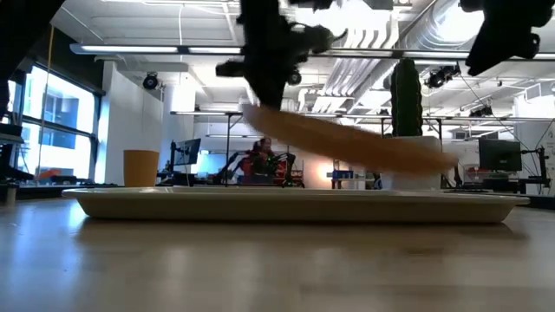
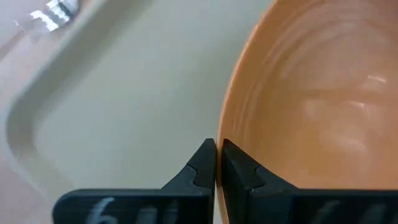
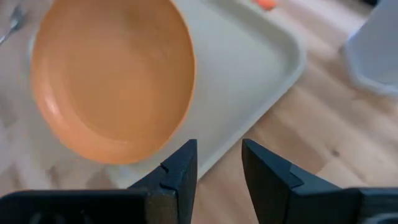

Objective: Pick and place plate/cup/fork/spoon on tray
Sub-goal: Put the orange plate on the off white tray

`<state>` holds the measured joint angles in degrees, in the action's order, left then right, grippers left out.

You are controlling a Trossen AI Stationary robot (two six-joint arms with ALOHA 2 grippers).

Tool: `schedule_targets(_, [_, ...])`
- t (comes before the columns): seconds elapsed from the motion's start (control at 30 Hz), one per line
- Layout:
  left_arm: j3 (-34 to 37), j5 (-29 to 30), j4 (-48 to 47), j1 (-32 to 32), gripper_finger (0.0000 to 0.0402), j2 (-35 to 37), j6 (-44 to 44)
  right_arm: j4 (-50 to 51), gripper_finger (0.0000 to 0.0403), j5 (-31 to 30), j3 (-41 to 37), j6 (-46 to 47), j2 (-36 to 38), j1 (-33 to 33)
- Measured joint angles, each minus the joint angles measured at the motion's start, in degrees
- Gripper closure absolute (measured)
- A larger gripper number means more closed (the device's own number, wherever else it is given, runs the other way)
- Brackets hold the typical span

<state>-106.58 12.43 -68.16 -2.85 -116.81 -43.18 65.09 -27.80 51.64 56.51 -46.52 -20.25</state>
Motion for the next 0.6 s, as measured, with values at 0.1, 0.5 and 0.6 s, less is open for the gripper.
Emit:
schedule_targets(0.1, [11.1, -2.2, 8.3, -4.5, 0.0401, 4.7, 5.1, 0.0, 0.0285, -2.4, 0.0, -0.2, 0.0, 3.8])
schedule_targets(0.5, [37.3, -10.9, 33.4, -14.2, 0.04, 14.6, 18.3, -9.2, 0.0285, -3.8, 0.0, -2.7, -0.9, 17.7])
schedule_targets(0.6, [38.5, -10.5, 35.2, -14.9, 0.0386, 14.6, 20.8, -11.6, 0.0283, -3.4, 0.0, -3.9, -2.2, 20.0])
